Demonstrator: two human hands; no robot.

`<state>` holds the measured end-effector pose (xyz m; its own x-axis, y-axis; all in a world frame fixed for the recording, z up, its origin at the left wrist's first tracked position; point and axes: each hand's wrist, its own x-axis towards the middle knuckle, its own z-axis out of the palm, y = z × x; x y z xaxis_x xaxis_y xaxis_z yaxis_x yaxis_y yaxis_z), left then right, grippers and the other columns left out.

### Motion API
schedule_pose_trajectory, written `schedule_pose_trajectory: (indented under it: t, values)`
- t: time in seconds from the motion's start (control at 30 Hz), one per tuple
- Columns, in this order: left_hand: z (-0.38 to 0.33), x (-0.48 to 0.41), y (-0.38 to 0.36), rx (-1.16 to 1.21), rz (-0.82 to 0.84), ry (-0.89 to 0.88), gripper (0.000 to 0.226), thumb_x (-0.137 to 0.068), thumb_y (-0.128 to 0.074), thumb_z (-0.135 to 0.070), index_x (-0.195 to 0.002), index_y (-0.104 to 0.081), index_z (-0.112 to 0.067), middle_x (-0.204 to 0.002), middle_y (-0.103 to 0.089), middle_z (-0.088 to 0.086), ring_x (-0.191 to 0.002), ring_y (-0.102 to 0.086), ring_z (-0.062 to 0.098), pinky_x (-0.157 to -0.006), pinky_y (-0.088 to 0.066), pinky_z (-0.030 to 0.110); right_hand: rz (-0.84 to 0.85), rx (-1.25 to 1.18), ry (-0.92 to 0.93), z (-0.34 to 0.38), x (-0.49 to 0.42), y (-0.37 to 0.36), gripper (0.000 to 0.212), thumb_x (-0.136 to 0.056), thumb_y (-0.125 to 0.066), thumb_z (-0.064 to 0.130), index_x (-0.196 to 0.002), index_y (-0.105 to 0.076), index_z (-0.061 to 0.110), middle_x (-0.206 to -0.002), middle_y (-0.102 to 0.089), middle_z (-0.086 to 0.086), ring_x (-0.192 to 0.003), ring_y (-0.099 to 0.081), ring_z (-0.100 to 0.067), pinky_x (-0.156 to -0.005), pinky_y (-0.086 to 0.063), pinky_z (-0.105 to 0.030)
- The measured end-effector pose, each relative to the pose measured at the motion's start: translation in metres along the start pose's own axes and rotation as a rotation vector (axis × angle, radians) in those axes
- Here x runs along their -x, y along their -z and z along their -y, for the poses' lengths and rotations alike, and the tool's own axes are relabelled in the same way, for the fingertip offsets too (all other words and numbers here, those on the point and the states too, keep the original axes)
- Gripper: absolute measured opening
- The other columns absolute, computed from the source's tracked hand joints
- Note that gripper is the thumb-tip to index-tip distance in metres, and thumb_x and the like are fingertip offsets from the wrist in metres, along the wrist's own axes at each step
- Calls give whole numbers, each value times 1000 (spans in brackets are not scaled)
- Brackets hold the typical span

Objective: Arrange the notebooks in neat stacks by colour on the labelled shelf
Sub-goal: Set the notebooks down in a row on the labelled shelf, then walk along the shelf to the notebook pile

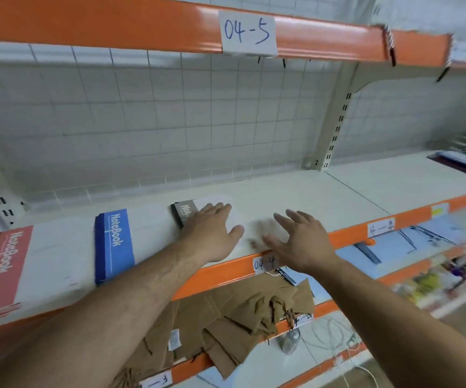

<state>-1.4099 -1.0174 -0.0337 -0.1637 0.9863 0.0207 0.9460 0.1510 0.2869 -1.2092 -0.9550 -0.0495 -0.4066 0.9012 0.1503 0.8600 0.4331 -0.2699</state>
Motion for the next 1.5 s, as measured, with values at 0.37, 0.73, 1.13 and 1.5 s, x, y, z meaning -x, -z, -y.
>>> schedule_pose_trajectory:
  t: [0.37,0.73,1.13,1.5]
  values:
    - [-146,-30,-58,-52,104,-402,70,-101,-27,-59,-160,-11,-26,-167,-8,-5,-154,-2,17,-124,-1,46,25,125,-314,-116,88,48,76,-92,-37,73,-157,-18,37,-166,-12,1,-153,-6,-21,-122,-9,-52]
    - [-342,-48,-116,-102,184,-575,73,-101,-26,-62,-160,-6,-26,-167,0,-5,-154,3,18,-124,3,46,19,62,-459,-301,148,100,79,-91,-41,73,-157,-20,35,-166,-15,-3,-153,-9,-24,-122,-17,-45]
    - [-545,-81,-173,-102,220,-699,70,-101,-29,-59,-160,-9,-26,-167,-7,-2,-154,-1,21,-123,-1,49,-16,131,-550,-484,183,157,80,-89,-39,75,-155,-27,33,-163,-25,-4,-151,-18,-22,-121,-21,-41]
    - [-705,-194,-230,-71,233,-877,69,-100,-29,-58,-160,-12,-27,-167,-11,-4,-154,-3,20,-124,-4,50,-49,95,-760,-628,139,197,76,-91,-44,70,-156,-24,36,-164,-21,-1,-152,-14,-22,-122,-20,-40]
